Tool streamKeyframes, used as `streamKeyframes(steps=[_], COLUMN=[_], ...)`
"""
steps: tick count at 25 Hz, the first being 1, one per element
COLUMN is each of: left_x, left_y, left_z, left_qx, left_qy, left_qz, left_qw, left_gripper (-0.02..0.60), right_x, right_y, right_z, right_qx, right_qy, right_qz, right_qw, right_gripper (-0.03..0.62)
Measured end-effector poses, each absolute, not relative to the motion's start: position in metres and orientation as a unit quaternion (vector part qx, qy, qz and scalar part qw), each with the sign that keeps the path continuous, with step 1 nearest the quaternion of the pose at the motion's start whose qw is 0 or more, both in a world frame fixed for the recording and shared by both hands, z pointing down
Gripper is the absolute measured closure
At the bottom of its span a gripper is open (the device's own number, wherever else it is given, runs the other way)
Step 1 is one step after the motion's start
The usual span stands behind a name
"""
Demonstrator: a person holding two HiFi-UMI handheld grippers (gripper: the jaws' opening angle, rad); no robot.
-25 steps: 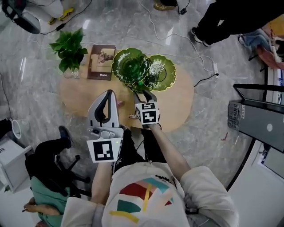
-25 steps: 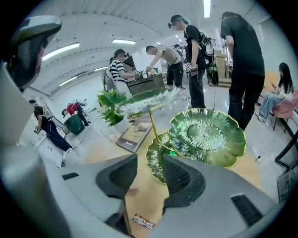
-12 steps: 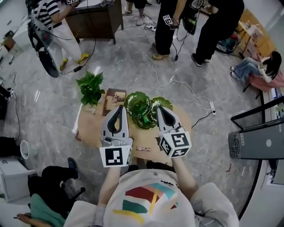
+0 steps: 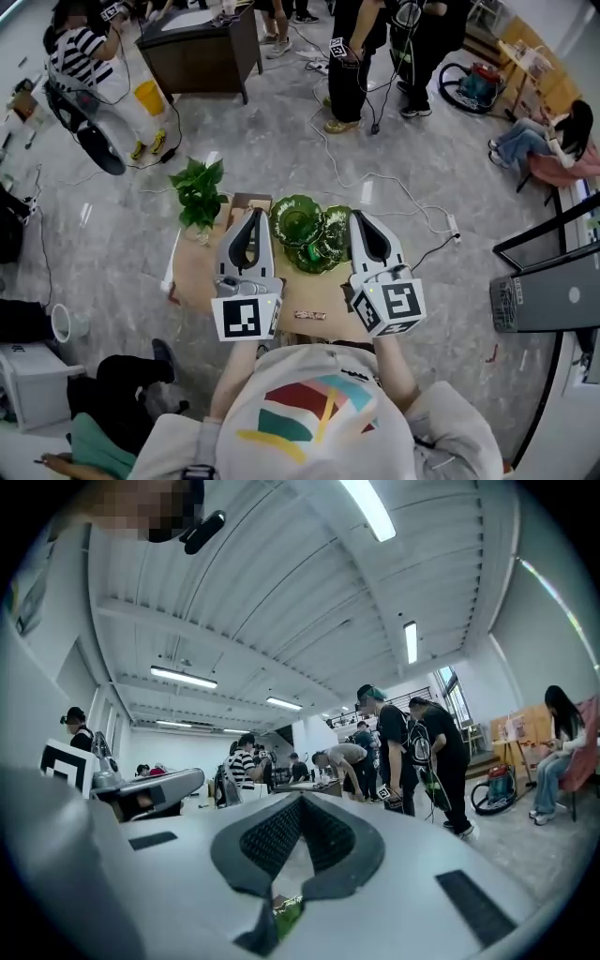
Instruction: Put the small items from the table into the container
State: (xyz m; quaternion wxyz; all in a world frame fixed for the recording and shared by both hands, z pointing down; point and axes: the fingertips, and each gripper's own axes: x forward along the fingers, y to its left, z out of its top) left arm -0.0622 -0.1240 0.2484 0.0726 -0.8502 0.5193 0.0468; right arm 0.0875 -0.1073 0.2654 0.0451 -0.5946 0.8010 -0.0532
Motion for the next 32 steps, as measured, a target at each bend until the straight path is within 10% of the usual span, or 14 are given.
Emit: streamKeyframes(steps=[32], left_x=[-0.073], left_y=[-0.122], left_z=[0.256], left_qx=[-0.844], left_qy=[0.532], left_qz=[0.059], left_qw=[0.047], left_gripper=[0.574], right_x=[0.074], right_y=[-0.106], right_z=[0.269], right_qx=[-0.566], right_qy=[0.821], right_qz=[-0.063], right_qw=[0.039], right_gripper=[0.580])
